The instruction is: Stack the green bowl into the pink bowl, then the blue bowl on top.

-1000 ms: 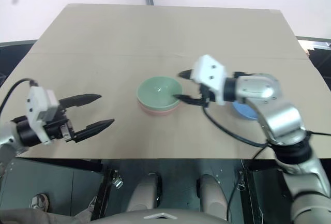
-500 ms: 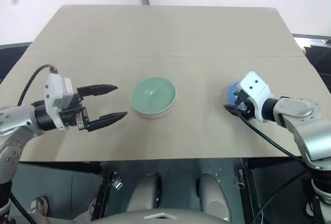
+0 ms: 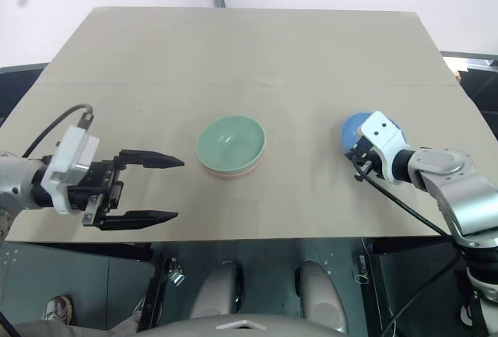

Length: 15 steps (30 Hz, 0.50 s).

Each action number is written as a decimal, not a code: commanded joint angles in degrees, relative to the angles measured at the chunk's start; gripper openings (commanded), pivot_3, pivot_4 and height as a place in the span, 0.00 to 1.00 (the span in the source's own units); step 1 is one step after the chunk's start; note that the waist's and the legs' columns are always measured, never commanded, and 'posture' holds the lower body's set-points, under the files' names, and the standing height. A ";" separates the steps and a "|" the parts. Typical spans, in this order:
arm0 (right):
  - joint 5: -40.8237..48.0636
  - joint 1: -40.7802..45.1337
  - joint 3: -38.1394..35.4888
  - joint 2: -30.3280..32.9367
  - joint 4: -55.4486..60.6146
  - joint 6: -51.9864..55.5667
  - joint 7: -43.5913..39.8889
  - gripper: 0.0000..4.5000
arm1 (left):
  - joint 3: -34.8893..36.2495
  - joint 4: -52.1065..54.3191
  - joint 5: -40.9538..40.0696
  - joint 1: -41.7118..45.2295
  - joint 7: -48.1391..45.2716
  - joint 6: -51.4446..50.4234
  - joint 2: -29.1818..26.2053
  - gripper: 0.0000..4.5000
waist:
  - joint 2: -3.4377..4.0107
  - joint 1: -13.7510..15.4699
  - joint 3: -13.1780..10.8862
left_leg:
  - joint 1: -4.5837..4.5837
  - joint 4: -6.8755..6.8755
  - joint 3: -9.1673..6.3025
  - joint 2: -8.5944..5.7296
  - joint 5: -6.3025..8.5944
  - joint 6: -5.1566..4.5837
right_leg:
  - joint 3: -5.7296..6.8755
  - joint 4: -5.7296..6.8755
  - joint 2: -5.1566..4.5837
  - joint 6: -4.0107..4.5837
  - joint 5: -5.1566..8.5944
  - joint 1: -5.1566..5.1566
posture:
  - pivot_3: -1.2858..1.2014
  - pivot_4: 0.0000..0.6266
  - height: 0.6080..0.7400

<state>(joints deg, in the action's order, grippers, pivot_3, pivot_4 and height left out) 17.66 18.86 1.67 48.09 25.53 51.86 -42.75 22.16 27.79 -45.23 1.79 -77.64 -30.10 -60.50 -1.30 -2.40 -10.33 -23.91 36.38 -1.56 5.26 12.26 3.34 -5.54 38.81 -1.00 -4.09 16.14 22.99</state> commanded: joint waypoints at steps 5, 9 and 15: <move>8.93 8.75 2.21 -8.39 10.28 -5.39 -3.82 0.01 | 3.46 -2.47 1.93 -2.53 1.05 2.29 1.21 1.00 | 0.05 -0.32 -0.03 | -0.04 -0.07 0.03 0.03 0.00 0.00 | -0.04 0.02 0.03 0.01 0.00 0.08 | 0.52 0.24 1.00; 12.53 16.10 6.70 -16.11 10.88 -4.25 -3.18 0.19 | 5.19 -5.30 5.74 -7.03 1.32 5.60 2.85 1.00 | 0.09 -0.22 -0.05 | -0.04 -0.08 0.05 0.07 0.00 0.00 | -0.05 0.08 0.06 0.04 0.01 0.14 | 0.52 0.24 1.00; 13.62 20.27 11.69 -19.88 7.84 -5.16 -4.63 0.81 | 8.67 -4.10 5.83 -10.92 3.96 5.60 4.41 1.00 | 0.03 0.55 -0.03 | -0.19 -0.04 0.04 0.05 0.00 0.00 | 0.03 0.01 -0.01 0.05 0.02 0.16 | 0.52 0.24 1.00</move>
<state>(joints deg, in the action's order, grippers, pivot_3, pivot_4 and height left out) 30.89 38.17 13.54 28.14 33.49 47.68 -46.95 28.09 21.92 -39.32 -8.70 -74.46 -25.16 -56.28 -1.28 -1.85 -10.36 -24.09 36.34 -1.53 5.32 12.26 3.34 -5.51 38.84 -1.00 -4.04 16.16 23.15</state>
